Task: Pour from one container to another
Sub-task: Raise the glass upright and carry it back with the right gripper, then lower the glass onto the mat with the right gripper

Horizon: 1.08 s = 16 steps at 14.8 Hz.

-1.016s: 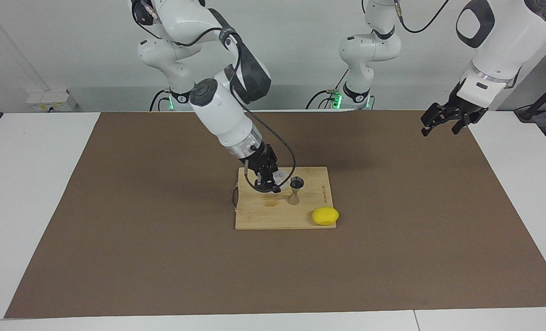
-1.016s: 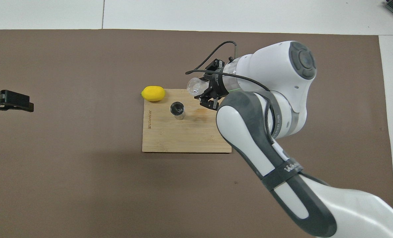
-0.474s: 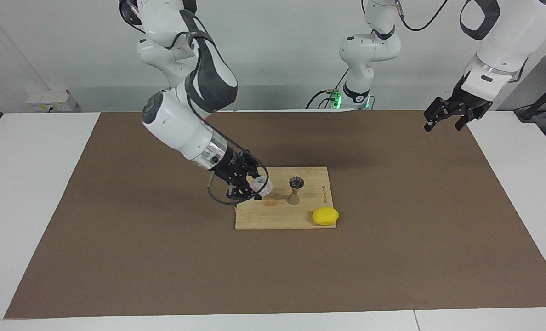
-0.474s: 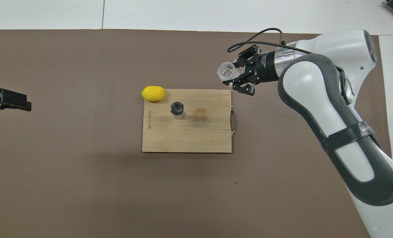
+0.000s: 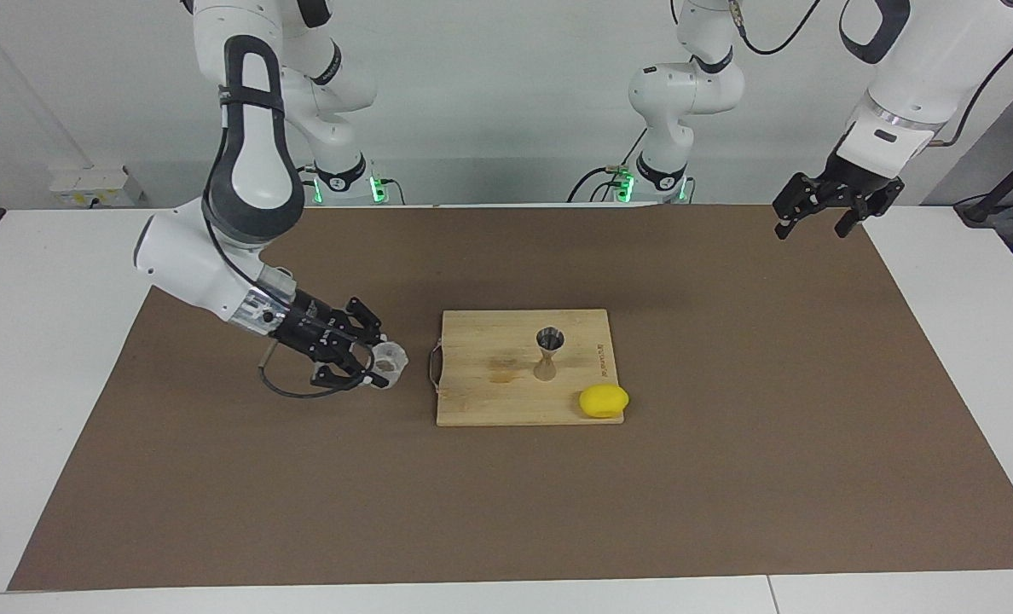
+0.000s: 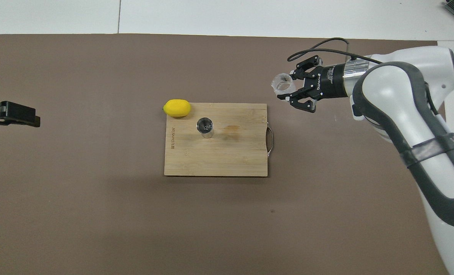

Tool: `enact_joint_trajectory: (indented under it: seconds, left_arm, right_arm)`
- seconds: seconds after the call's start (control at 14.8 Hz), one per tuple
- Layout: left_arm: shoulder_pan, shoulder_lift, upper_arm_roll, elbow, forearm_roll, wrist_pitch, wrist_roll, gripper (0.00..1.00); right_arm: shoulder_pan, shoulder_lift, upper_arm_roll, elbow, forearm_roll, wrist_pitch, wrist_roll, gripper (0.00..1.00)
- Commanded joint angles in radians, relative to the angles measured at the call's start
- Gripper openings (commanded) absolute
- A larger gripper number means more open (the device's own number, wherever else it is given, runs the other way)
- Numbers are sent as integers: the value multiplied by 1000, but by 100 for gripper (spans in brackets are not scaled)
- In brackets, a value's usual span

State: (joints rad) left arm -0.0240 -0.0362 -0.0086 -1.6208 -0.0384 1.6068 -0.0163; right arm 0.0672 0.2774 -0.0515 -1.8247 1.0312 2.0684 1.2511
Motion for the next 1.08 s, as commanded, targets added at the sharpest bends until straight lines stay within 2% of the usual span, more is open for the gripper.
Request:
enact_joint_trajectory:
  seconds: [0.0,0.2,0.47,0.81,1.02]
  left_arm:
    - [-17,9,13,26,23,-27,-14,100]
    - [-17,6,10,22,23,-18,-14,100]
    - [-16,2,7,19,23,-16,-13,100]
    - [-13,2,6,19,31,-25,-14,100]
    - [-14,-1,1,19,61,-22,-13,100]
  right_arm:
    - [-85,-72,13,-139,71,-43,-161,0]
    - [-153,-75,13,-200,135,-54,-249,0]
    - [-221,0,13,-205,205,-145,-376,0]
    - [-219,92,13,-203,245,-221,-550,0]
    - [-205,126,15,-199,272,-243,-591,0]
